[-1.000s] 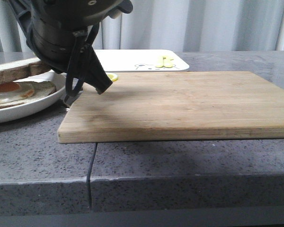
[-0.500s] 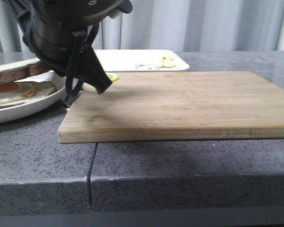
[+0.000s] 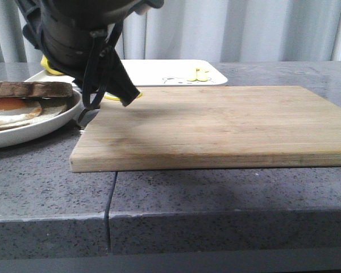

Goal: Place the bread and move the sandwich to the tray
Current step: 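Raise the right gripper away from the plate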

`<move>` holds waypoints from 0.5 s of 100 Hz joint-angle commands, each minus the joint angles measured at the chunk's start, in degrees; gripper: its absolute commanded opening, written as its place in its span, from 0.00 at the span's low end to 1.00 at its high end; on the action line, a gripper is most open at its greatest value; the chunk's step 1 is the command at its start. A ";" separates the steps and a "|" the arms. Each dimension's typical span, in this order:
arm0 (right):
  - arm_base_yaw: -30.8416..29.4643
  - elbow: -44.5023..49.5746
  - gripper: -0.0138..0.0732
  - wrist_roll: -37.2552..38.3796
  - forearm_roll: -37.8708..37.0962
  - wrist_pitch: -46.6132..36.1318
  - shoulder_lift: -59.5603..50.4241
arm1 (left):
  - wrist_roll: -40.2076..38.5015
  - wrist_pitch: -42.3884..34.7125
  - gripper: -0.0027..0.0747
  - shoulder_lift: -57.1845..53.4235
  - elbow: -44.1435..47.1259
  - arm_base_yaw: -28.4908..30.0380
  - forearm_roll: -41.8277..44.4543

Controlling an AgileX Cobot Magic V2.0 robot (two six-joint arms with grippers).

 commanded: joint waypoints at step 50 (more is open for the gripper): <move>-6.10 7.23 0.63 -18.83 -19.78 -5.06 -24.20 | -0.28 -3.62 0.58 0.18 -2.03 0.11 -1.25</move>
